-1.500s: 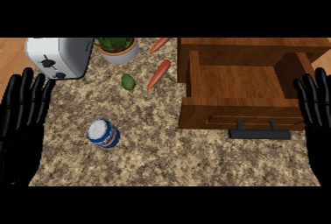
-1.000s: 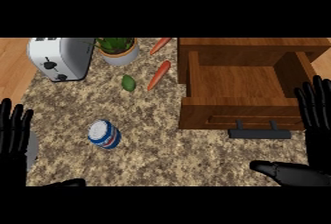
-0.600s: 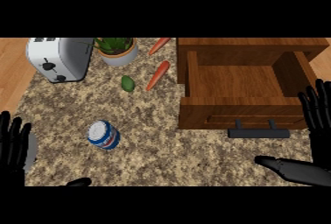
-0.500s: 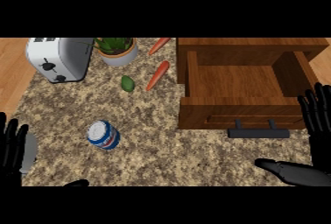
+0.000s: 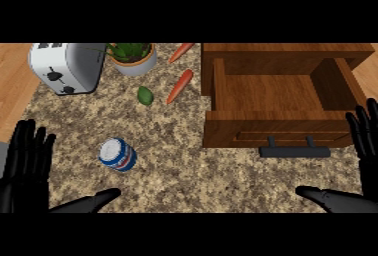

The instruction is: Pick up the can, place it into the drawer and close the drawer

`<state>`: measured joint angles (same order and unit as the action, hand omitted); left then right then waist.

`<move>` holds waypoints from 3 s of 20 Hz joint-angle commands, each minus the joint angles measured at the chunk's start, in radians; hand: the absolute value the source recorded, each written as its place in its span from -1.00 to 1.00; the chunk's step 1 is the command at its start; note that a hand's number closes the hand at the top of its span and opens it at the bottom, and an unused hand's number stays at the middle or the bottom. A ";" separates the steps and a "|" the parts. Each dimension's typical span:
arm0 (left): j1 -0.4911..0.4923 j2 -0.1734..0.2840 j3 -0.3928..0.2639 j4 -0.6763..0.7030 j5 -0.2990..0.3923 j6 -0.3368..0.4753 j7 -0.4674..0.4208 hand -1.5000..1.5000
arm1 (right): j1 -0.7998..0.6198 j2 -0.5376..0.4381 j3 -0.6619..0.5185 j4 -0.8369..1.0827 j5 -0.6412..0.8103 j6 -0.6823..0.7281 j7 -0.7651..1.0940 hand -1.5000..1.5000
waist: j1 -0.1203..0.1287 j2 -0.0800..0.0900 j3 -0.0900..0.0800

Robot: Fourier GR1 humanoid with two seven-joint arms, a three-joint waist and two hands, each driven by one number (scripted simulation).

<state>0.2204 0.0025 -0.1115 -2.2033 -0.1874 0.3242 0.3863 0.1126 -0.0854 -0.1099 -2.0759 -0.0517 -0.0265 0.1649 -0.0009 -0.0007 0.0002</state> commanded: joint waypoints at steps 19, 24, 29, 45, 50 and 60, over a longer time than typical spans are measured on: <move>0.013 -0.002 -0.065 0.531 0.129 0.188 -0.432 -1.00 | 0.045 -0.038 -0.137 -0.117 -0.100 0.085 0.049 -1.00 | -0.001 0.000 0.000; -0.097 -0.002 0.041 0.761 0.219 0.158 -0.569 -1.00 | 0.091 -0.015 -0.141 -0.082 -0.122 0.132 -0.014 -1.00 | -0.004 0.001 0.000; -0.041 0.036 0.065 0.694 0.256 0.115 -0.530 -1.00 | 0.056 0.001 -0.135 -0.065 -0.060 0.104 0.005 -1.00 | 0.001 0.000 0.000; -0.316 0.020 0.256 1.358 0.397 0.009 -0.961 -1.00 | 0.009 -0.028 -0.183 -0.164 -0.089 0.119 0.134 -1.00 | -0.003 0.001 -0.001; -0.311 0.050 0.216 1.244 0.375 0.018 -0.845 -1.00 | -0.016 -0.001 -0.164 -0.075 -0.037 0.120 0.066 -1.00 | 0.000 0.000 0.000; -0.494 0.050 0.232 1.501 0.386 -0.116 -0.928 1.00 | 0.037 0.015 -0.174 -0.172 -0.059 0.133 0.106 -1.00 | -0.005 0.001 0.000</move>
<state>-0.2386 0.0560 0.1330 -0.7210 0.2011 0.2359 -0.5570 0.1257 -0.0803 -0.2763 -2.2447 -0.1085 0.0950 0.2880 -0.0053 0.0003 -0.0004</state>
